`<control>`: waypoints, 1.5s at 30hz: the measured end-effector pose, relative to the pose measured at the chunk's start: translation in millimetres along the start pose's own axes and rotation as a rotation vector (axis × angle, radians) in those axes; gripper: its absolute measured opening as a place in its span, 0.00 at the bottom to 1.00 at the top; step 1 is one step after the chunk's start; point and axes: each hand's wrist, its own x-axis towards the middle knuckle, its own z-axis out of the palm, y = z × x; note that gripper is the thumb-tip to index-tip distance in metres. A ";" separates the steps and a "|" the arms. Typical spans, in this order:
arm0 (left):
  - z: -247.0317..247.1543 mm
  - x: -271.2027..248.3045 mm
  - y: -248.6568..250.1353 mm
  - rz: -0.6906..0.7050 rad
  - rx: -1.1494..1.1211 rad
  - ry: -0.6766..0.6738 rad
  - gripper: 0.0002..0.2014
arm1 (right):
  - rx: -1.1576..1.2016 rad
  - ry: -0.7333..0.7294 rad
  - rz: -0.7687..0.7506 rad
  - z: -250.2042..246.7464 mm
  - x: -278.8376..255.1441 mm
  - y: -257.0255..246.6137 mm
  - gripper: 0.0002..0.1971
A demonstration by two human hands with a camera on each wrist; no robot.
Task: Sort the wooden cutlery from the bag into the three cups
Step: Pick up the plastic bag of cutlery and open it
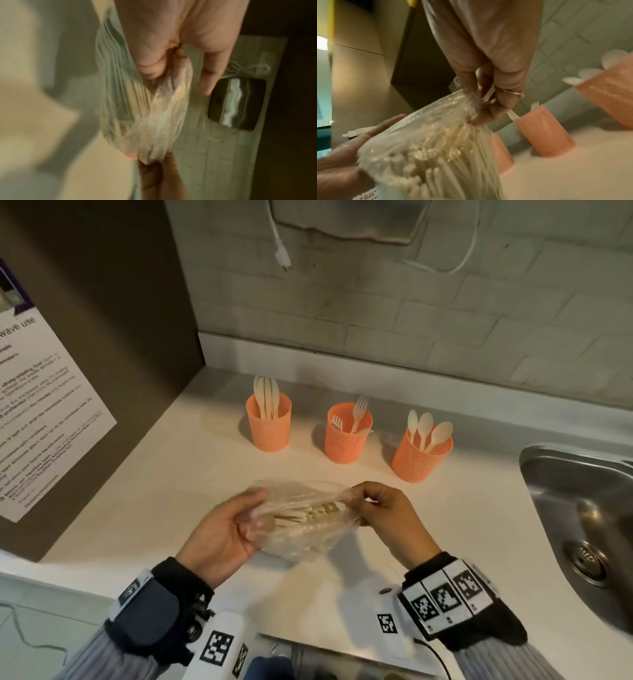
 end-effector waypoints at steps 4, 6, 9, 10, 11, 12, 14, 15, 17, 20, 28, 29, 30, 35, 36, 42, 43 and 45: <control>-26.8 -0.3 -29.7 0.089 0.652 0.038 0.41 | 0.486 -0.093 0.455 0.7 2.9 28.5 0.08; -34.6 -1.9 -41.3 0.224 0.795 0.083 0.43 | 0.693 -0.143 0.632 -0.3 2.3 42.3 0.09; -47.1 -3.6 -50.3 0.357 0.914 0.188 0.29 | 0.813 -0.184 0.730 4.6 1.2 60.0 0.09; -50.3 -4.2 -51.2 0.387 0.985 0.204 0.24 | 0.799 -0.206 0.729 7.4 1.0 62.5 0.09; -52.4 -5.3 -51.7 0.412 1.056 0.210 0.18 | 0.802 -0.231 0.717 11.2 0.9 63.9 0.08; -53.6 -5.5 -52.0 0.430 1.118 0.219 0.14 | 0.800 -0.231 0.705 13.6 1.3 67.1 0.09; -53.4 -3.4 -50.2 0.444 1.198 0.252 0.10 | 0.720 -0.202 0.641 19.8 1.4 71.3 0.12; -52.4 -1.0 -48.7 0.442 1.219 0.275 0.11 | 0.649 -0.196 0.597 22.0 2.6 75.0 0.12; -50.5 4.0 -45.0 0.403 1.168 0.321 0.13 | 0.548 -0.251 0.504 24.4 4.7 78.7 0.19; -44.8 8.3 -40.2 0.206 0.708 0.314 0.09 | 0.414 -0.296 0.409 24.8 6.6 66.1 0.23; -40.6 5.0 -41.0 -0.074 0.438 0.032 0.27 | 0.361 -0.218 0.393 34.6 39.5 58.6 0.24; -39.8 4.5 -42.2 -0.066 0.554 0.038 0.28 | 0.336 -0.226 0.376 35.1 41.4 56.2 0.25; -39.9 4.5 -43.8 -0.047 0.660 0.053 0.28 | 0.279 -0.246 0.349 32.3 41.0 54.6 0.26; -43.5 7.1 -51.5 0.271 1.167 0.152 0.11 | 0.020 -0.317 0.145 -3.9 29.5 73.4 0.23; -43.6 7.9 -52.6 0.336 1.256 0.149 0.11 | -0.048 -0.260 0.102 -9.9 25.5 76.0 0.24; -34.2 25.4 -61.0 0.372 1.619 -0.040 0.26 | -0.397 -0.037 -0.020 -1.7 19.4 83.1 0.08; -33.3 28.6 -60.4 0.356 1.622 -0.058 0.26 | -0.420 -0.020 -0.009 0.6 22.4 83.5 0.08; -32.7 33.9 -57.3 0.359 1.565 -0.091 0.27 | -0.371 0.044 0.052 5.3 31.4 85.5 0.10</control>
